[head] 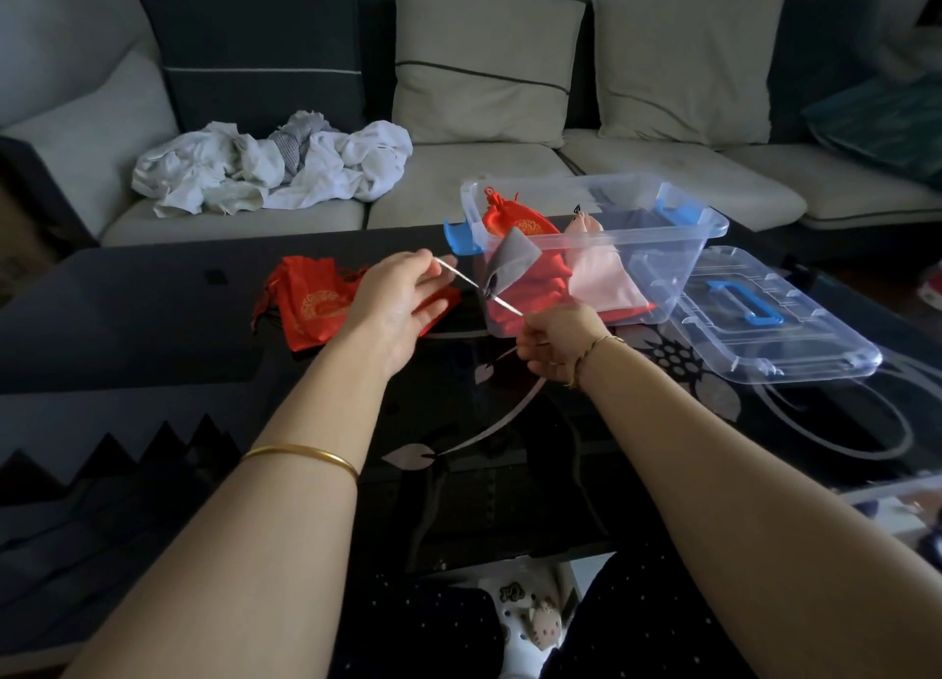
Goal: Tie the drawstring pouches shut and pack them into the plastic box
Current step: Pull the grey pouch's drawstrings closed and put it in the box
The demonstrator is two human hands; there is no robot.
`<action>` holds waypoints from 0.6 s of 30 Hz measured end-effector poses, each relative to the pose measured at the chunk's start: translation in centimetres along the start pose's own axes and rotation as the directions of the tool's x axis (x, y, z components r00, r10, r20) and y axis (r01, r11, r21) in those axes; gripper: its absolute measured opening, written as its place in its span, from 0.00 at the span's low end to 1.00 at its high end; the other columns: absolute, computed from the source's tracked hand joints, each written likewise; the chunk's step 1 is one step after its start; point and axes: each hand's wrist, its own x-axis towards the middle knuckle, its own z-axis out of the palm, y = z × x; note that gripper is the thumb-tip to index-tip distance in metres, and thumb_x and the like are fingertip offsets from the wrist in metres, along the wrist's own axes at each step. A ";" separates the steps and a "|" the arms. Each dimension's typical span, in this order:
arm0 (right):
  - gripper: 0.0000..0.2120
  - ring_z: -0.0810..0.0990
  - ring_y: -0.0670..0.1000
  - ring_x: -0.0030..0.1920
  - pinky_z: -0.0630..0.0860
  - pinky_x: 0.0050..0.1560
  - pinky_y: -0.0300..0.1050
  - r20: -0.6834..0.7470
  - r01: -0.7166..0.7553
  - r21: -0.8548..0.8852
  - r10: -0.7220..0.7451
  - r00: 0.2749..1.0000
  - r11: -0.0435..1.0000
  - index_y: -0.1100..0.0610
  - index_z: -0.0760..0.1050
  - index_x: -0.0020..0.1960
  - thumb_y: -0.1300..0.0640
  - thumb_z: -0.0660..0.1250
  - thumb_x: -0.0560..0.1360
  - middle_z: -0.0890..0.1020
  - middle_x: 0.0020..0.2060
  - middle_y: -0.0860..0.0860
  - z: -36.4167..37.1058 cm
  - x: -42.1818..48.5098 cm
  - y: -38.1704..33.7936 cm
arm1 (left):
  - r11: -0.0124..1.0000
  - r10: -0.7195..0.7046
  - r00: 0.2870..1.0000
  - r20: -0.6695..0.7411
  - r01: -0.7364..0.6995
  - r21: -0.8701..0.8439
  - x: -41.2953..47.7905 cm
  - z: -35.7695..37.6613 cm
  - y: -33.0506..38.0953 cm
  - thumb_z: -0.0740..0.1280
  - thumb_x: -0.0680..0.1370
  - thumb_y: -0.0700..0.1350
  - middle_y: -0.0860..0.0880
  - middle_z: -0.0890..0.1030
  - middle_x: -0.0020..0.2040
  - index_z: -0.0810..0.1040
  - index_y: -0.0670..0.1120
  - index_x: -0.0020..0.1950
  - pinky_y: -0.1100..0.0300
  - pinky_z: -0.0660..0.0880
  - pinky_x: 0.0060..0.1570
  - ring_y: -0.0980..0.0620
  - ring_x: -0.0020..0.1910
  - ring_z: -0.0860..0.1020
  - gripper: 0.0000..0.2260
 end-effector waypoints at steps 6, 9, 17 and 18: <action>0.13 0.74 0.48 0.30 0.72 0.32 0.40 0.073 0.163 -0.018 -0.161 0.984 0.987 0.57 0.70 0.36 0.59 0.57 0.80 0.74 0.30 0.52 0.7 -0.1 0.0 | 0.963 0.001 1.000 0.024 0.006 -0.270 0.1 0.2 0.2 0.56 0.82 0.44 0.50 0.79 0.27 0.69 0.44 0.38 0.59 0.77 0.42 0.53 0.32 0.82 0.13; 0.13 0.75 0.49 0.31 0.75 0.33 0.40 0.056 0.242 -0.005 -0.242 0.969 0.970 0.57 0.72 0.36 0.58 0.59 0.80 0.76 0.31 0.52 0.2 -0.1 -0.2 | 0.983 -0.008 1.000 -0.003 0.007 -0.181 0.2 0.0 0.1 0.58 0.81 0.44 0.51 0.78 0.26 0.71 0.44 0.36 0.60 0.77 0.35 0.54 0.27 0.79 0.13; 0.11 0.76 0.50 0.31 0.76 0.32 0.39 0.066 0.396 -0.038 -0.393 0.917 0.917 0.58 0.75 0.39 0.58 0.60 0.79 0.79 0.34 0.55 0.5 -0.8 -0.9 | 0.918 -0.012 0.993 0.115 -0.035 0.395 0.4 -0.7 -1.3 0.68 0.77 0.41 0.50 0.81 0.33 0.81 0.44 0.40 0.64 0.77 0.35 0.57 0.30 0.78 0.06; 0.11 0.76 0.50 0.31 0.76 0.32 0.40 0.072 0.417 -0.053 -0.413 0.908 0.907 0.58 0.75 0.39 0.58 0.60 0.79 0.79 0.35 0.56 0.7 -1.0 -1.0 | 0.891 -0.006 0.990 0.141 -0.058 0.450 0.5 -0.7 -1.5 0.69 0.76 0.40 0.49 0.81 0.35 0.81 0.45 0.39 0.63 0.77 0.37 0.56 0.32 0.78 0.05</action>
